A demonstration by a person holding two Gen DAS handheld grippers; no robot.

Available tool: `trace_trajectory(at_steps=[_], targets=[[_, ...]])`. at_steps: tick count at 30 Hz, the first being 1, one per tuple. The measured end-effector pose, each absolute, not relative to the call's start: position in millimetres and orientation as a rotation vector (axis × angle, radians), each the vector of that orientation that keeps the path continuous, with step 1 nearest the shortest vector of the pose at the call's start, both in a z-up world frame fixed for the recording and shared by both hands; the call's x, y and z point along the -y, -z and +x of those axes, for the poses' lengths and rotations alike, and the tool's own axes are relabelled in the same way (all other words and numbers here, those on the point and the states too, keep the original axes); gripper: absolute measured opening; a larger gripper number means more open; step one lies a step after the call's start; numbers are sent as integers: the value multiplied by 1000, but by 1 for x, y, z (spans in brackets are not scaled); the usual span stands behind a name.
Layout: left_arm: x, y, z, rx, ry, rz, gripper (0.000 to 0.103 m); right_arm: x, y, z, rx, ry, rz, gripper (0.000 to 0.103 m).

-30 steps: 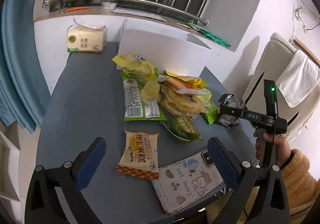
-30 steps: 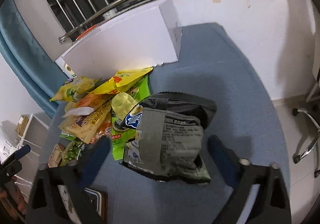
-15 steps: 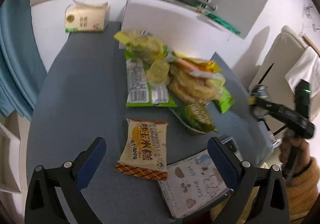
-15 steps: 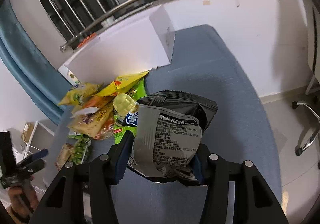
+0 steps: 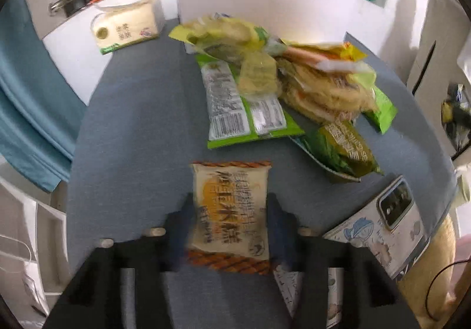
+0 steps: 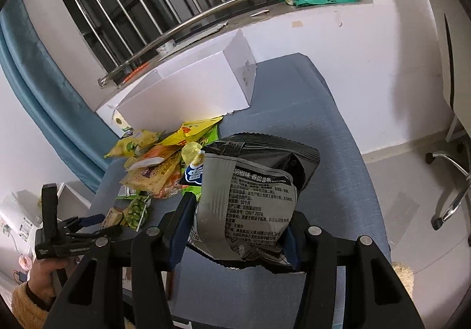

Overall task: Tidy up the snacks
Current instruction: 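Grasp the yellow rice-cake packet with the left gripper and lift it, then drop the rice-cake packet and black-grey bag into the white box with both grippers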

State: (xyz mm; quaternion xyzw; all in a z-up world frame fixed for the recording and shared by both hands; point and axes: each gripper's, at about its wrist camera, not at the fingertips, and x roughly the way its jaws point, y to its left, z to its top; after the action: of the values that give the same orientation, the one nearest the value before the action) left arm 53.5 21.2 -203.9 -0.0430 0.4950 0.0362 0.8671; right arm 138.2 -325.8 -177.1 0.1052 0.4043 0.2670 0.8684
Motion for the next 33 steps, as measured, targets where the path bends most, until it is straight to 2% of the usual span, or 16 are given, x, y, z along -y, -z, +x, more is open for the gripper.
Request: trace_trajectory(at_steps=[8,14,21,26,33], targets=[[-49,185,38,-942,-21,-254,47,319,176,137,-841,-585,212,58],[-54,142,48,-813,45,-284,47,302,162,145,-817,-638,203,58],[-60,67,124,-633,100,-216,47,259,101,184,-692,-747,138,58],[-65,27,207,-563,130,-200,47,219,57,251,-651,-742,120,58],[-65,31,291,-623,125,-200,47,175,53,339,-742,-731,106,58]])
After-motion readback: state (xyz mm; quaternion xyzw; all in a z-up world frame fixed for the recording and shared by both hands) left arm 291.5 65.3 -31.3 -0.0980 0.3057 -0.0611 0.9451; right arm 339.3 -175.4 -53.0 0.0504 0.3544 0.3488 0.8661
